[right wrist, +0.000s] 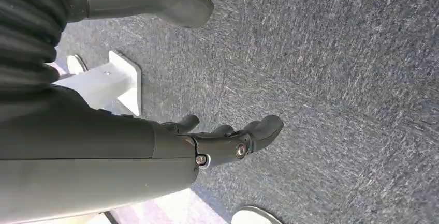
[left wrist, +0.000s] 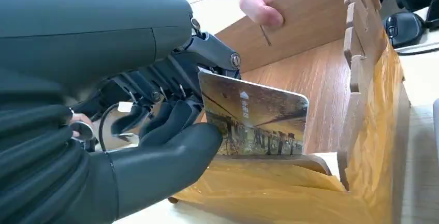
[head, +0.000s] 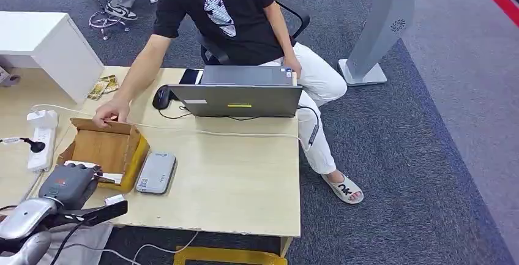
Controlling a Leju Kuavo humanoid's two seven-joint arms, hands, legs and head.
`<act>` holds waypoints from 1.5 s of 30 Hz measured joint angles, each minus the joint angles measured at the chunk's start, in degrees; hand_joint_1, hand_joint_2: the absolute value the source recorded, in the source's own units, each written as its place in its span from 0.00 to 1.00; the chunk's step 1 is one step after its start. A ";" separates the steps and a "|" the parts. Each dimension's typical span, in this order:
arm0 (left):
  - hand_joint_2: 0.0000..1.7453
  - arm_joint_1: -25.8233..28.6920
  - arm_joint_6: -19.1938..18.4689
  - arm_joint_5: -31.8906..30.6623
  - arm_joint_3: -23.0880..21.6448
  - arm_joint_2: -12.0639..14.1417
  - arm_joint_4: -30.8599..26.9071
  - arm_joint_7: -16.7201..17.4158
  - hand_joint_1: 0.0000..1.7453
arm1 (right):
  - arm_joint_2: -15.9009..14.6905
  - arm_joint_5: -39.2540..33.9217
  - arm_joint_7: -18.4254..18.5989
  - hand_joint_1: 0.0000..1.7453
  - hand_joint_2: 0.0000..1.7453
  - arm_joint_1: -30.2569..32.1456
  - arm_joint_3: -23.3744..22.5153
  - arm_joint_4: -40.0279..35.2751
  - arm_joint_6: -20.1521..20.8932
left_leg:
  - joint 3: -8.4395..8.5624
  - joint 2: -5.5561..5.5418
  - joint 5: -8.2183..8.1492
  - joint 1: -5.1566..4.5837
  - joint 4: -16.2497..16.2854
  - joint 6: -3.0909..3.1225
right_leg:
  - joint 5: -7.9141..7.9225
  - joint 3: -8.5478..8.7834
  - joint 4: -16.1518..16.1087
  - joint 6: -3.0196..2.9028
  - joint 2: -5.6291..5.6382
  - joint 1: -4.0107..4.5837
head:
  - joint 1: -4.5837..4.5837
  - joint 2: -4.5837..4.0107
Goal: Pass the card to the sensor for recognition and then transmit it.
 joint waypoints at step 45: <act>1.00 -5.53 3.35 0.42 4.57 3.80 -8.24 1.88 1.00 | -0.09 -1.57 -0.98 0.00 1.00 0.06 0.20 0.31 -0.74 | 0.02 -0.08 0.07 0.05 0.00 -0.05 | 0.04 0.00 0.01 -0.04 -0.06 0.06 | 0.02 0.00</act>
